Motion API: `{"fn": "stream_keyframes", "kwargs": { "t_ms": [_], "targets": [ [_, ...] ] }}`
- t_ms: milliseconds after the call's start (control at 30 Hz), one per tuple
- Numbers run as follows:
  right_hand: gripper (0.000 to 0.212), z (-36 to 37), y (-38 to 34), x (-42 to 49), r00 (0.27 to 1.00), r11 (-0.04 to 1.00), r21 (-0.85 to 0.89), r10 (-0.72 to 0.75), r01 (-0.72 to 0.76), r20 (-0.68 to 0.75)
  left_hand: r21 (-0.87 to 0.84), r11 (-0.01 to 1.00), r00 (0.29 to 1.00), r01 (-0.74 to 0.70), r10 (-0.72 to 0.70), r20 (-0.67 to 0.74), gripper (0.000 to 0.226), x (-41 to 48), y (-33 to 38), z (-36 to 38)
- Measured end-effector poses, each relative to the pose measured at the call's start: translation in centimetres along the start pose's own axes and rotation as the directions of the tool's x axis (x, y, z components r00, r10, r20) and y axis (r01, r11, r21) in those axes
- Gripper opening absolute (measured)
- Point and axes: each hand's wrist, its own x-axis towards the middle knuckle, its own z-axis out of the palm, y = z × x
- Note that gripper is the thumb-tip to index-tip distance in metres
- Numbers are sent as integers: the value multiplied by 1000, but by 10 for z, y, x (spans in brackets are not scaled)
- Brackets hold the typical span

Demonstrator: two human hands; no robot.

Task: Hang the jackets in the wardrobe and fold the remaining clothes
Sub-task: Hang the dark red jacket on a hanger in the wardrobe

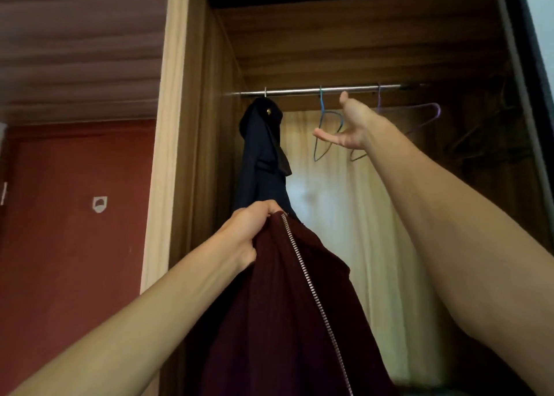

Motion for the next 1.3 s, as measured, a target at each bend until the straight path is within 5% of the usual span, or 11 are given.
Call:
{"fn": "stream_keyframes", "kwargs": {
  "t_ms": [133,500,833,1167,1300],
  "targets": [
    [44,2,-1,25,998,991,-136,-20,12,-54,36,999,1000,5,-5,-16,9,7,-6,-2],
    [17,-14,40,75,961,969,-156,-218,192,-172,76,996,995,50,-43,-91,7,5,-15,-3],
    [32,-32,31,64,937,958,-46,-286,283,-203,53,999,998,6,-3,-68,23,-17,-52,9],
    [37,-110,140,-134,980,989,65,-121,132,-157,11,989,988,149,-148,-49,20,-52,-106,10],
    [40,-138,189,-256,938,992,121,17,27,-348,-37,962,963,269,-270,-12,18,-80,-155,11]
  ]
}}
